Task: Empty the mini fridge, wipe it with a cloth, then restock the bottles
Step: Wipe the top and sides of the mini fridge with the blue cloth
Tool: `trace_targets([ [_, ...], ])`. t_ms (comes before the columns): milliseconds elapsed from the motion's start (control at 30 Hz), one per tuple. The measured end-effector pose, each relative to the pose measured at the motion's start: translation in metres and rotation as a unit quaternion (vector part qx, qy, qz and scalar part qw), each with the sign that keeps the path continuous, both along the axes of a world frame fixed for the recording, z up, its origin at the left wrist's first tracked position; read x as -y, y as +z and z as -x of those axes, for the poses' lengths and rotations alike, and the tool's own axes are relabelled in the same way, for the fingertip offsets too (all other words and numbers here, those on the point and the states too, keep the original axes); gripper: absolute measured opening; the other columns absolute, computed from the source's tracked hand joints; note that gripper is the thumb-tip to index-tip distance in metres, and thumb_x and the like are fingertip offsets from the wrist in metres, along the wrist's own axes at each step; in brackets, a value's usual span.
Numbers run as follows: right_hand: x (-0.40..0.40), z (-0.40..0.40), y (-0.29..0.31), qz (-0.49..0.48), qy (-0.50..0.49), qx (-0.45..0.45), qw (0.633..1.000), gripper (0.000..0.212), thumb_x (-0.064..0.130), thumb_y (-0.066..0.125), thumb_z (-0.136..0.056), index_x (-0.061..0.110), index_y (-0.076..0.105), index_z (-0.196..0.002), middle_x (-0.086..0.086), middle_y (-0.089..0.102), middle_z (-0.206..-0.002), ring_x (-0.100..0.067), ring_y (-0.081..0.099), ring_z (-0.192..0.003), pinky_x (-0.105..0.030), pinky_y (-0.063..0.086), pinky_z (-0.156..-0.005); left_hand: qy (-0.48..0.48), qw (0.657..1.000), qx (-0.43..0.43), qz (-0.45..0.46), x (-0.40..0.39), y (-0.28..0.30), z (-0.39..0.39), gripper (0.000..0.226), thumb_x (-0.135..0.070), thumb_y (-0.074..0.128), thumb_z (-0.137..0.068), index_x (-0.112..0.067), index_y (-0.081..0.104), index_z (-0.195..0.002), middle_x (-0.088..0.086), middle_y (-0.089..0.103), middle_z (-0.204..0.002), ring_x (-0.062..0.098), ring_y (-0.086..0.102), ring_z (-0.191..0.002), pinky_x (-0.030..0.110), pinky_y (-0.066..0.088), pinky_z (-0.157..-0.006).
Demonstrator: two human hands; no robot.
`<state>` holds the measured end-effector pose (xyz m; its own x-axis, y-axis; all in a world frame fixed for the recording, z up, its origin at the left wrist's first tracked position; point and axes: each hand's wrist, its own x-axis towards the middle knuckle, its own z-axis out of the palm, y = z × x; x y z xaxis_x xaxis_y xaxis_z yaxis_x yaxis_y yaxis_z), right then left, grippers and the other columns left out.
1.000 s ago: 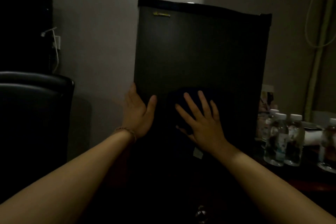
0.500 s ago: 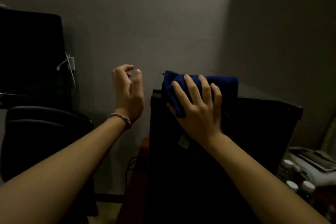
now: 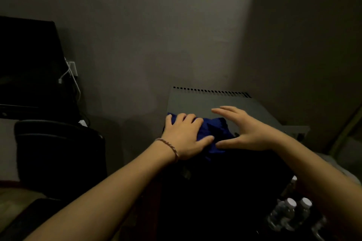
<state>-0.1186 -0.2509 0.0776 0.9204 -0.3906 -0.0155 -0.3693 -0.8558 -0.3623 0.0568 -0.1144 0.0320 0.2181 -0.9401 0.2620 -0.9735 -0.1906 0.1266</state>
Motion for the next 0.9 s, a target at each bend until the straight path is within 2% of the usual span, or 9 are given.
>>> trace_targets([
  [67,0.020,0.005,-0.003,0.005,0.010,0.019,1.000,0.096,0.066,0.070,-0.074,0.045,0.022,-0.154,0.016,0.014,-0.163,-0.003,0.003,-0.150,-0.041,0.015,-0.124,0.008,0.999,0.025,-0.028,0.013,0.002,0.010,0.074,-0.078,0.036,-0.083,-0.031,0.040,-0.139,-0.002,0.039,-0.147,0.027,0.031,-0.138,0.064,0.010,-0.112],
  [133,0.035,-0.004,0.000,-0.003,0.035,0.055,0.998,0.091,0.065,0.066,-0.077,0.048,0.019,-0.154,0.018,0.009,-0.164,-0.001,-0.002,-0.150,-0.037,0.011,-0.123,0.026,0.995,-0.037,-0.086,0.022,-0.004,0.016,0.089,-0.086,0.032,-0.078,-0.034,0.023,-0.149,-0.002,0.018,-0.159,0.032,0.014,-0.146,0.066,0.003,-0.111],
  [233,0.045,-0.028,0.004,0.012,0.054,0.085,0.995,0.083,0.068,0.055,-0.082,0.052,0.014,-0.153,0.020,0.001,-0.165,-0.003,-0.010,-0.151,-0.034,0.006,-0.120,0.065,0.989,-0.064,-0.115,0.028,-0.014,0.018,0.088,-0.084,0.028,-0.081,-0.036,0.007,-0.153,-0.009,-0.003,-0.163,0.032,-0.006,-0.149,0.070,-0.003,-0.110],
  [433,0.054,-0.089,-0.017,0.068,0.031,0.010,0.997,0.075,0.078,0.016,-0.084,0.051,0.007,-0.153,0.013,-0.012,-0.165,-0.015,-0.017,-0.152,-0.041,-0.004,-0.124,0.132,0.982,-0.092,-0.096,0.052,-0.005,-0.023,0.071,-0.069,0.035,-0.090,-0.037,0.015,-0.150,-0.010,0.010,-0.160,0.032,0.003,-0.147,0.072,0.015,-0.107],
  [567,0.066,-0.114,-0.043,0.024,-0.014,-0.008,1.000,0.081,0.083,0.004,-0.079,0.051,0.005,-0.153,0.009,-0.010,-0.166,-0.019,-0.011,-0.153,-0.047,0.001,-0.124,0.141,0.970,-0.196,-0.027,0.051,-0.014,-0.078,0.060,-0.060,0.045,-0.090,-0.042,0.026,-0.144,-0.006,0.024,-0.151,0.037,0.027,-0.136,0.055,0.033,-0.108],
  [633,0.067,-0.119,-0.049,-0.009,-0.047,-0.001,0.999,0.079,0.080,0.004,-0.081,0.049,0.005,-0.154,0.007,-0.009,-0.167,-0.022,-0.007,-0.154,-0.048,0.003,-0.124,0.120,0.931,-0.342,0.053,0.049,-0.023,-0.104,0.055,-0.051,0.053,-0.092,-0.039,0.033,-0.142,0.000,0.031,-0.145,0.030,0.044,-0.125,0.039,0.038,-0.105],
  [700,0.065,-0.119,-0.054,0.004,-0.059,-0.008,0.998,0.076,0.077,0.003,-0.084,0.048,0.003,-0.154,0.007,-0.008,-0.167,-0.020,-0.006,-0.154,-0.048,0.002,-0.124,0.085,0.878,-0.456,0.120,0.047,-0.032,-0.116,0.052,-0.037,0.057,-0.096,-0.034,0.037,-0.144,0.003,0.034,-0.142,0.020,0.049,-0.117,0.028,0.039,-0.095],
  [833,0.060,-0.135,-0.058,0.059,-0.014,-0.045,0.997,0.069,0.076,0.003,-0.089,0.048,-0.006,-0.151,0.014,-0.014,-0.164,-0.010,-0.011,-0.152,-0.042,-0.005,-0.122,0.042,0.819,-0.543,0.182,0.054,-0.055,-0.129,0.051,-0.029,0.056,-0.097,-0.035,0.039,-0.145,-0.004,0.035,-0.142,0.012,0.043,-0.124,0.028,0.037,-0.102],
  [900,0.059,-0.150,-0.058,0.065,-0.003,-0.054,0.996,0.076,0.082,0.003,-0.086,0.046,-0.009,-0.152,0.014,-0.015,-0.164,-0.007,-0.012,-0.151,-0.041,-0.005,-0.122,0.036,0.781,-0.589,0.204,0.065,-0.063,-0.140,0.050,-0.038,0.058,-0.092,-0.040,0.044,-0.140,-0.006,0.041,-0.144,0.013,0.048,-0.126,0.038,0.040,-0.108],
])
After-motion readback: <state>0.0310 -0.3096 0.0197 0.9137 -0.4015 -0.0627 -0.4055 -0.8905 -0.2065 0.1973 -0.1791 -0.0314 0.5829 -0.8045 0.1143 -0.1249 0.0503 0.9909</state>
